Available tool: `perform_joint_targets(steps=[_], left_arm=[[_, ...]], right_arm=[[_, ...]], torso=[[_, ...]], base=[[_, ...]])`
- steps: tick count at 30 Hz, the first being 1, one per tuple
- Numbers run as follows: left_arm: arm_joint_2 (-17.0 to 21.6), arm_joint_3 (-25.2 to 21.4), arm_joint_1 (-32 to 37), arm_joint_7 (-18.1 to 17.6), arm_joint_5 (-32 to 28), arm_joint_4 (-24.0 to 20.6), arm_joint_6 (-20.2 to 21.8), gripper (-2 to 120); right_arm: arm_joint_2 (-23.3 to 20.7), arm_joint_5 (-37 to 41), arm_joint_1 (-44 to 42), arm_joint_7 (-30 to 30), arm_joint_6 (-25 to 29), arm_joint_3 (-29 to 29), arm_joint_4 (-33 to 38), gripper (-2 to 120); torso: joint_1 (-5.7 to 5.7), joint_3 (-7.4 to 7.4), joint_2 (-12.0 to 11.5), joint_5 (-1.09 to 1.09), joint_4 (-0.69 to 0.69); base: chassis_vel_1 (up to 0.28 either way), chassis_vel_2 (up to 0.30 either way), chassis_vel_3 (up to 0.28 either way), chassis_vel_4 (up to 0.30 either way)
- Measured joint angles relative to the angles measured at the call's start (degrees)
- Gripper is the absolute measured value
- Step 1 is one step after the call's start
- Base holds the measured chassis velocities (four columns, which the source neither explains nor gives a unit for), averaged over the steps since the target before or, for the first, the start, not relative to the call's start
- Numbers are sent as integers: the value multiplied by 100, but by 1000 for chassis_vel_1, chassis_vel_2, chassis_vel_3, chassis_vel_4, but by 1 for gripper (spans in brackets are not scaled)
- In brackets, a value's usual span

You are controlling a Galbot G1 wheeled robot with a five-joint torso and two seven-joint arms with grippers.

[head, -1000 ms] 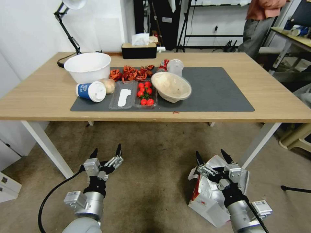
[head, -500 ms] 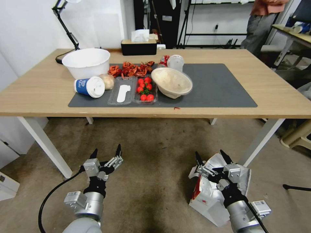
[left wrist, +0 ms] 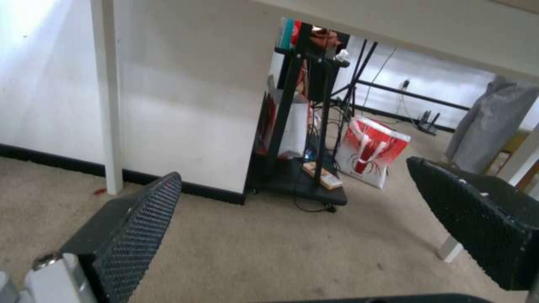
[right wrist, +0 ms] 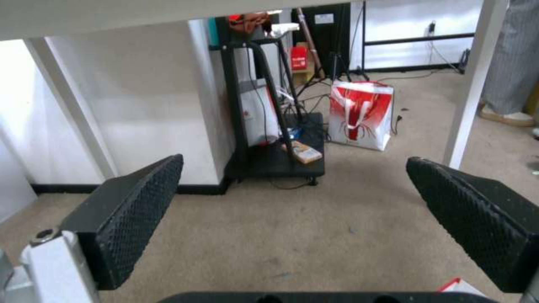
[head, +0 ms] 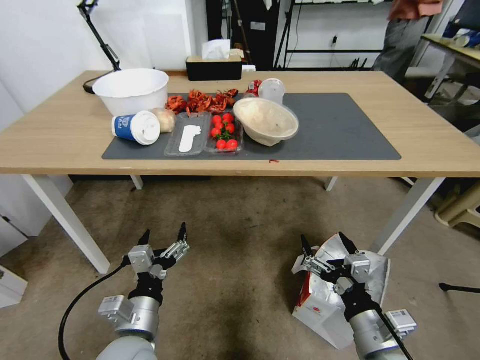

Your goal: Pick up the food delivery bag from the floor and place it on the table.

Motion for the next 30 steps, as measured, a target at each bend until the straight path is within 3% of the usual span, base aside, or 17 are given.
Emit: perform_joint_targets(steps=[30], left_arm=[[-20,10,45,41,96,20,-69,100]], right_arm=[[1,-11,-19,-17,55,21,8,100]], torso=[[-260,-483,-744,0,0]], base=[[0,0,0,0]])
